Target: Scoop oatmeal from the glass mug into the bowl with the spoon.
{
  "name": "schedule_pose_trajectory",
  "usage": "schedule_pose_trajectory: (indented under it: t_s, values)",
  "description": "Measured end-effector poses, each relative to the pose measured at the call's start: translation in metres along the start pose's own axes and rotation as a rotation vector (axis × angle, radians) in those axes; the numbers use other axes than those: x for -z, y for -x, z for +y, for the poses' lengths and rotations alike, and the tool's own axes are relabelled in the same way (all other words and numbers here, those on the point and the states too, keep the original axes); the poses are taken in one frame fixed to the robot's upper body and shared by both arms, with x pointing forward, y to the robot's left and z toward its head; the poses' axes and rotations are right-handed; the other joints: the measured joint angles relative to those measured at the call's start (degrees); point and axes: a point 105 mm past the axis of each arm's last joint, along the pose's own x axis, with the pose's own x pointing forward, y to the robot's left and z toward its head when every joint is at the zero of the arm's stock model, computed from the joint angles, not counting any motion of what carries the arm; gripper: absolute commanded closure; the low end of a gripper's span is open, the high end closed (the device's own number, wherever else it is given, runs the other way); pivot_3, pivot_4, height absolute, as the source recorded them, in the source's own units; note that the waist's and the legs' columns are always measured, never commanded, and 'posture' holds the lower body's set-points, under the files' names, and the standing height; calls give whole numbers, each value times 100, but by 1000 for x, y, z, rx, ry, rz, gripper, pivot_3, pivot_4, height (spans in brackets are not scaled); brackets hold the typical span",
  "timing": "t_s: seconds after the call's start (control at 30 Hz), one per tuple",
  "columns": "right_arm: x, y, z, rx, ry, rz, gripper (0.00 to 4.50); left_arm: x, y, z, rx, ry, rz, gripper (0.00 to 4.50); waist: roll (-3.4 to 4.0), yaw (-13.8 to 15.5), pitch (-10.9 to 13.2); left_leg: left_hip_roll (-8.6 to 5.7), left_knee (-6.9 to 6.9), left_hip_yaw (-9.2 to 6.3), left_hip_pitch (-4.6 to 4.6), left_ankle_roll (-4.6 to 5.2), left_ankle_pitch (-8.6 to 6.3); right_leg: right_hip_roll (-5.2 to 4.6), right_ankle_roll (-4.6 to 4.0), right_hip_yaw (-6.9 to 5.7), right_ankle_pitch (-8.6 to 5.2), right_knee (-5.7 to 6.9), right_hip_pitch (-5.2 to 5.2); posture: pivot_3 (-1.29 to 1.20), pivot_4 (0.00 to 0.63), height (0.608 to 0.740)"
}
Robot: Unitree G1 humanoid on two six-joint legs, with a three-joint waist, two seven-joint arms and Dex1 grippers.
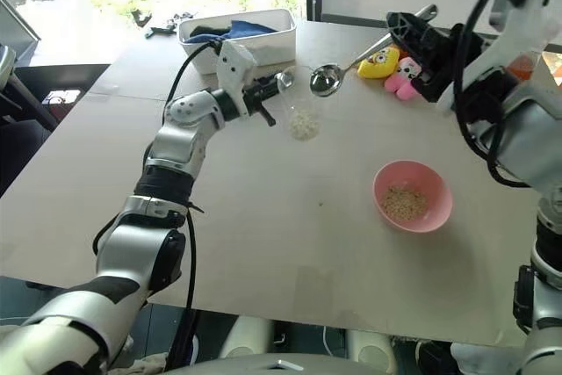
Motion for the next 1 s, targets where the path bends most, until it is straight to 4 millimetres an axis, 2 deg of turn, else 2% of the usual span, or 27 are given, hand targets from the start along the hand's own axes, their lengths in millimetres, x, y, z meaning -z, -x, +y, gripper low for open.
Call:
schedule_pose_trajectory:
  t_s: [0.27, 0.47, 0.73, 1.0]
  values:
    - [14, -16, -2, -4, 137, 71, 4500, -3, -6, -9, 15, -75, -9, 4410, 0, 12, 0, -2, 1, 0, -1, 0, 0, 1, 0, -3, 0, 0, -2, 0, 150, 740]
    - [48, -32, -4, 8, 376, 217, 4500, -8, -11, -15, 21, -139, -37, 4410, 0, 3, 0, -2, 1, 3, -3, 0, 0, 2, 0, -1, 0, 2, -8, 0, 150, 740]
    - [73, -45, -7, 6, 452, 287, 4500, -13, -14, -18, 9, -207, -58, 4410, 0, 13, 0, -4, 1, 4, -4, -1, 0, 2, 0, -2, 0, 3, -9, 0, 150, 740]
    - [86, -51, -4, -29, 430, 316, 4500, -14, -15, -20, 12, -239, -64, 4410, 0, 3, 0, -5, 1, 5, -4, -2, 1, 2, 0, -2, 0, 4, -10, 0, 150, 740]
